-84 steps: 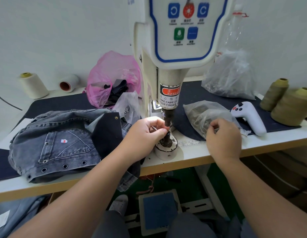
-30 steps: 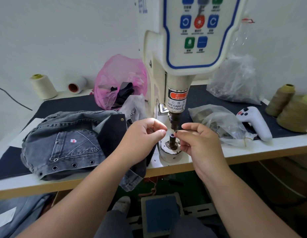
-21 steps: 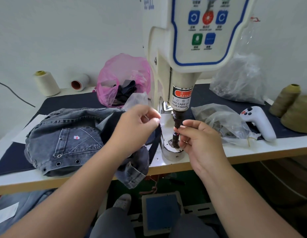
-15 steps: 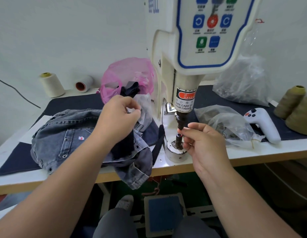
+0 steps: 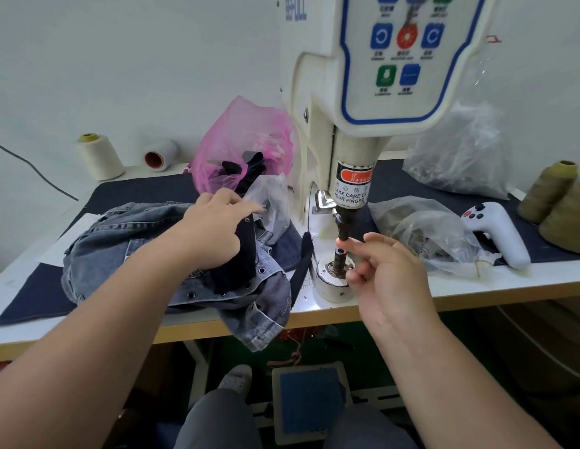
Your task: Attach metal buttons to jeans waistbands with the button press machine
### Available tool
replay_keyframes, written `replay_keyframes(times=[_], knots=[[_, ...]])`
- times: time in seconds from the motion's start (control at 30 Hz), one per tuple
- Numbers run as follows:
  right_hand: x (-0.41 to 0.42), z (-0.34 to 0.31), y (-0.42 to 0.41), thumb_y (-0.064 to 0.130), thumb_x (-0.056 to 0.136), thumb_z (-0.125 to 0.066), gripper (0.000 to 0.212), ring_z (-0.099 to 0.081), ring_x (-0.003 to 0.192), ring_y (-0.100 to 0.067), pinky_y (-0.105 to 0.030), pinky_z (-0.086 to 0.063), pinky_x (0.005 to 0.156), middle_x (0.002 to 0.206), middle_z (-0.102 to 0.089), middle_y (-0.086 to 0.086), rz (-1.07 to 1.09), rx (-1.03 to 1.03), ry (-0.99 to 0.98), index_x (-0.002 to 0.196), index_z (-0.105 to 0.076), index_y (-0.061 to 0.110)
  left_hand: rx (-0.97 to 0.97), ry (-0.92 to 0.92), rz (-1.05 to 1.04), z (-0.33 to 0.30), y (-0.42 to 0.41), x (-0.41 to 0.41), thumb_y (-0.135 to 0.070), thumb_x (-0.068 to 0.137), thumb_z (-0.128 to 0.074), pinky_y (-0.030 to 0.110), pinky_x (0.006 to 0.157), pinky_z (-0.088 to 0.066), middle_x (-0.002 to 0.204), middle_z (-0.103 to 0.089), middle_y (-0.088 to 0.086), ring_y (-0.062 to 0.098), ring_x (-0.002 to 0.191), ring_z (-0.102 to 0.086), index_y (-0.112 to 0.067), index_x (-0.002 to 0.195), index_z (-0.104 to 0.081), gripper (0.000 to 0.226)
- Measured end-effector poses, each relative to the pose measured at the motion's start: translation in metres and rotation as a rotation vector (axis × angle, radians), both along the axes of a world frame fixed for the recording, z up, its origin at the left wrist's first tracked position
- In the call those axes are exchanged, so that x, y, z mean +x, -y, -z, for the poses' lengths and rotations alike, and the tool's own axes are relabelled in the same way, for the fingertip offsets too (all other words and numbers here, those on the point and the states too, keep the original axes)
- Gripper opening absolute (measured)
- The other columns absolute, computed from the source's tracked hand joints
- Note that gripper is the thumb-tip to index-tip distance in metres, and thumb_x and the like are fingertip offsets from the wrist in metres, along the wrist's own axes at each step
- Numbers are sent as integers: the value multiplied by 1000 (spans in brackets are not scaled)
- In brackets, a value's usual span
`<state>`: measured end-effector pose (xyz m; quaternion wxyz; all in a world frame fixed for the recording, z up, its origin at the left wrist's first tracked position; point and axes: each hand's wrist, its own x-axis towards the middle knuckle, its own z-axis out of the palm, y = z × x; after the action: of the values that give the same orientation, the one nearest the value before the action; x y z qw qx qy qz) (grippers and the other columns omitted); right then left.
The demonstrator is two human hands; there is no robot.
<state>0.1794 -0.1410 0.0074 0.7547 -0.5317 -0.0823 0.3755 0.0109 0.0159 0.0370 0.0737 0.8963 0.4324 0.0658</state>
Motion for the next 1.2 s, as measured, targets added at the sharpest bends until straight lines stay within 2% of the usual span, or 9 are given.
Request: replay_keyframes(times=[0.17,0.3,0.43,0.57,0.7,0.8,0.93,1.07,1.2], knots=[[-4,-7,2,-7,81,-61,17,-45,48,-12,-20,-42,41,100,-71,-26,-1,71,-210,86,-60,10,92,-166,69,-3,-5,4,-2,78,-44,42,107,-22,144,-34,-7,25,130,-27,-45,135,-47,72],[-3,-2,8,-4,87,-57,15,-53,47,-10,-22,-48,45,93,-76,-18,-46,84,-144,88,-61,10,135,-108,107,-6,-8,5,-5,78,-55,37,97,-24,130,-46,-10,23,121,-35,-41,109,-60,48],[1,0,12,-3,88,-57,17,-57,49,-8,-23,-50,50,86,-76,-13,12,75,-45,84,-62,13,113,172,278,-13,-8,1,1,70,-62,37,92,-37,102,-58,-9,24,105,-49,-34,74,-55,36],[-8,5,24,-6,84,-55,34,-53,55,-10,-19,-47,52,74,-72,-4,116,86,280,69,-64,24,20,443,392,-24,4,-3,1,65,-63,26,85,-41,93,-63,-4,20,95,-55,-29,66,-53,31],[-32,5,28,22,81,-60,9,-63,76,-4,-13,-49,67,83,-69,8,-76,113,753,82,-67,29,-179,587,398,-32,11,-2,-12,71,-73,17,82,-46,94,-69,-8,8,92,-62,-26,68,-56,23],[-40,1,18,47,78,-60,27,-61,91,1,-16,-50,75,95,-65,17,-290,-3,850,102,-62,35,-274,599,386,-38,13,0,-24,74,-75,39,80,-51,86,-68,4,27,84,-61,-22,75,-57,18],[-46,-3,5,52,78,-63,37,-69,92,-5,-34,-57,83,98,-73,10,-454,12,652,106,-65,28,-306,581,426,-42,19,3,-29,75,-75,31,69,-41,72,-53,-7,12,70,-48,-19,75,-56,22],[-40,6,-1,38,86,-59,29,-72,97,-13,-30,-54,83,100,-77,2,-516,112,374,103,-73,20,-358,525,469,-40,25,10,-13,82,-79,17,70,-44,73,-59,-15,4,71,-54,-19,77,-59,22],[-36,19,3,26,83,-65,22,-73,99,-24,-37,-57,82,102,-77,-8,-502,131,230,99,-75,16,-348,421,493,-39,27,16,-3,82,-76,9,73,-43,81,-62,-18,-4,76,-58,-26,82,-62,27]])
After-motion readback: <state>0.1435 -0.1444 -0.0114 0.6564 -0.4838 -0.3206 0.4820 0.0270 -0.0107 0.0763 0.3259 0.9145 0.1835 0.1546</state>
